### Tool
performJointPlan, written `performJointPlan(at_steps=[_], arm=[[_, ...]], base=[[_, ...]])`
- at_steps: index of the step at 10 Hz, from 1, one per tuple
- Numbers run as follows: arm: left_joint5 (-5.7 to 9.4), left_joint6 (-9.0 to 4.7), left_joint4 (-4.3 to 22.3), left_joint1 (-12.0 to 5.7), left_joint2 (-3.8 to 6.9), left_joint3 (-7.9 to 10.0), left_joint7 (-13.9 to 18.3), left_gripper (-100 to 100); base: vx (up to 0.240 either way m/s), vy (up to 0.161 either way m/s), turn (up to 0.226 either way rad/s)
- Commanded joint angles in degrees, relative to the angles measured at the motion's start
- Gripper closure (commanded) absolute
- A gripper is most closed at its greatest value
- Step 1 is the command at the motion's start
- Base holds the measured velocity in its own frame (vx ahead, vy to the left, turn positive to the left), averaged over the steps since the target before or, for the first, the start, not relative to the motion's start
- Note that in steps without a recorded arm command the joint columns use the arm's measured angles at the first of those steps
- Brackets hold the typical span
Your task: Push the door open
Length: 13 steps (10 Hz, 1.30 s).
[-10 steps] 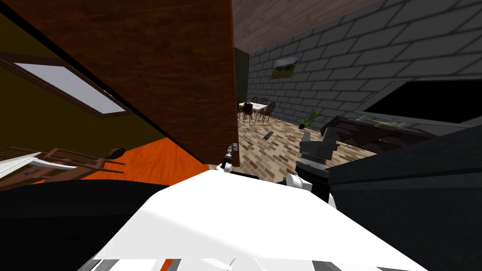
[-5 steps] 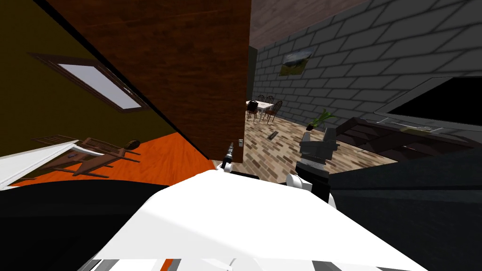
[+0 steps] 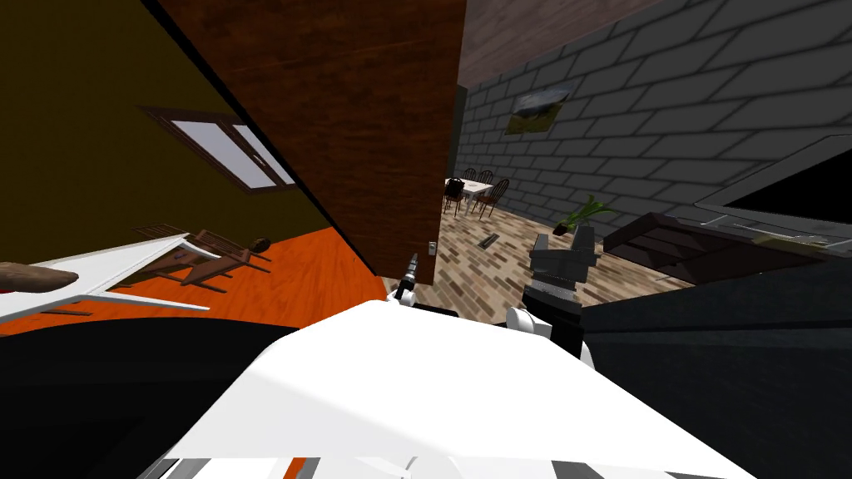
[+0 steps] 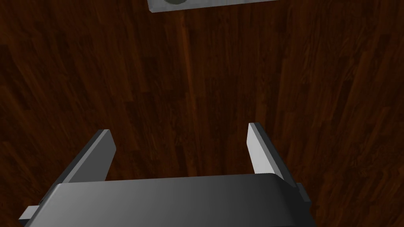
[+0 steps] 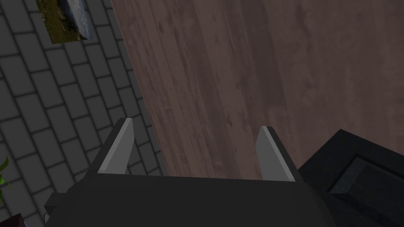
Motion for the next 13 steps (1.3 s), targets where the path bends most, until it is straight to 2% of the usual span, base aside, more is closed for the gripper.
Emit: performJointPlan(at_steps=[1, 3, 4, 5, 6, 8, 10, 11, 12, 13], arm=[[1.43, 0.44, -0.6, -0.09, -1.2, -1.88, -0.9, -100], [2.77, 0.47, -0.8, -0.11, -2.78, -3.83, -1.5, -100], [3.09, 0.48, -0.8, -0.11, -3.26, -4.29, -1.7, -100], [3.09, 0.48, -0.8, -0.11, -3.26, -4.29, -1.7, -100], [3.02, 1.42, -2.4, 0.58, -3.06, -4.17, -2.1, -100], [3.02, 1.24, -2.2, 0.57, -2.18, -4.13, -2.1, -100], [3.01, 1.02, -2.1, 0.59, -0.85, -3.98, -2.2, -100], [3.01, 1.02, -2.1, 0.59, -0.85, -3.98, -2.2, -100], [3.0, 0.74, -1.9, 0.63, 0.11, -3.79, -2.3, -100], [2.99, 0.58, -1.8, 0.65, 0.3, -3.68, -2.3, -100]], base=[[-0.094, -0.037, 0.117], [-0.121, -0.11, 0.106], [-0.116, -0.179, 0.07], [-0.068, -0.126, 0.021], [-0.023, -0.043, 0.001], [0.095, 0.091, -0.009], [0.14, 0.139, -0.02], [0.125, 0.072, -0.009], [0.198, 0.023, -0.031], [0.24, 0.004, -0.033]])
